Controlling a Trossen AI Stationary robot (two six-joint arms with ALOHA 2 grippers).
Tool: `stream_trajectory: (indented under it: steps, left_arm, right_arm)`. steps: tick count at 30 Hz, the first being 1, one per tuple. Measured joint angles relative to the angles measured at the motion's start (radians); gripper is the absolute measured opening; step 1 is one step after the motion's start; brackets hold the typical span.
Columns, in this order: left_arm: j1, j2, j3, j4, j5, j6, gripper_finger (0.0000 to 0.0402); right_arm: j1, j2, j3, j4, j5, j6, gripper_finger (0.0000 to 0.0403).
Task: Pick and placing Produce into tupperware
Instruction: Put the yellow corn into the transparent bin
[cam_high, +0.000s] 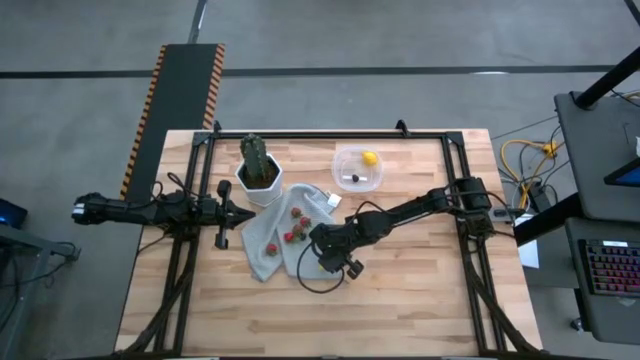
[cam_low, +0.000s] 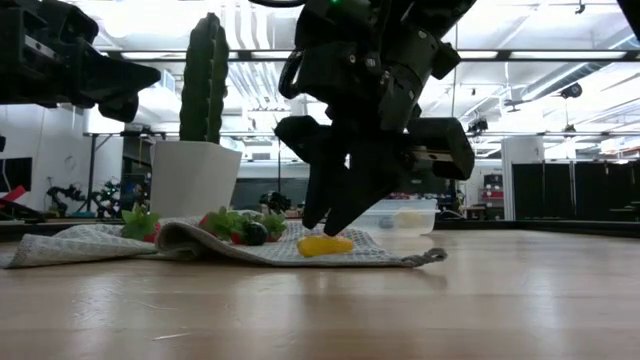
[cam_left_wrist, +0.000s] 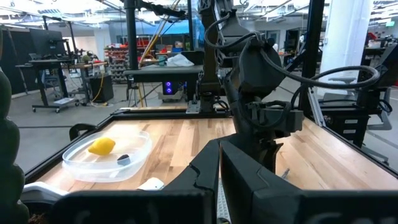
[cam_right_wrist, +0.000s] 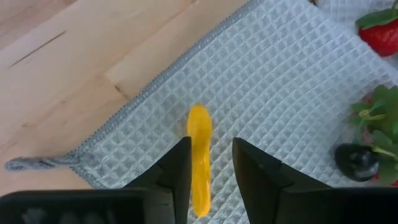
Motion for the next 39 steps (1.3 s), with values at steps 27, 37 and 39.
stream_trajectory:
  steps: [27, 37, 39]
  left_arm:
    - [0.0, 0.0, 0.0, 0.0, 0.0, 0.0, 0.0]
    - [0.0, 0.0, 0.0, 0.0, 0.0, 0.0, 0.0]
    - [0.0, 0.0, 0.0, 0.0, 0.0, 0.0, 0.0]
  right_arm:
    - [0.0, 0.05, 0.002, 0.056, -0.05, 0.024, 0.0087]
    - [0.0, 0.044, 0.002, 0.055, -0.05, 0.024, 0.0068]
    - [0.0, 0.04, 0.002, 0.055, -0.05, 0.024, 0.0068]
